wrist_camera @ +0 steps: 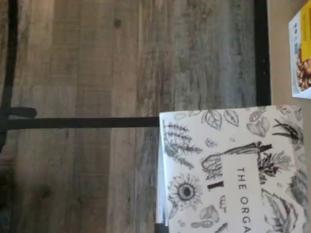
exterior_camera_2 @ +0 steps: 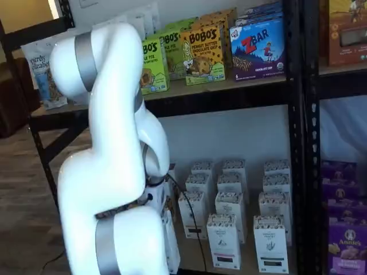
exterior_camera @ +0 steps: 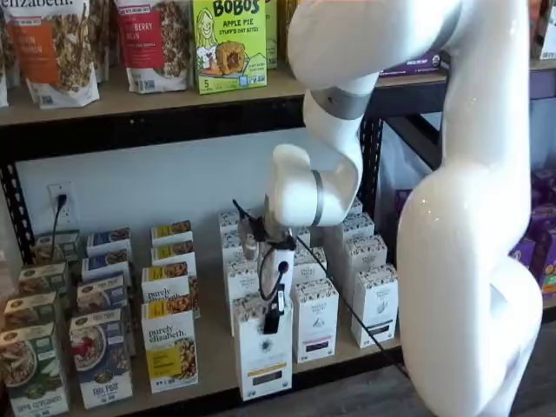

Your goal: Pick up the white box with a yellow strip in the middle, on the bottom shelf, the fourth box from the left

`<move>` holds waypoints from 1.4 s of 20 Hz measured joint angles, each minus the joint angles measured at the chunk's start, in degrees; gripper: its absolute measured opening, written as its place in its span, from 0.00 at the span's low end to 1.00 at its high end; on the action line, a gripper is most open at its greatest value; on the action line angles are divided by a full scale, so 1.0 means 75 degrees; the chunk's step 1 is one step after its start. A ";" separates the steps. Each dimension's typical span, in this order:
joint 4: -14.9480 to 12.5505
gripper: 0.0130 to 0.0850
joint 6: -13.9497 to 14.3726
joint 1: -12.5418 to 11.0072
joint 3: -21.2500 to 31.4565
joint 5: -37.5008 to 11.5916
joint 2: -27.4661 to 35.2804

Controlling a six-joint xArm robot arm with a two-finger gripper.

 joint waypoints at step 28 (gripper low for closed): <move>-0.1305 0.56 0.1301 -0.0197 0.1855 0.2020 -0.3940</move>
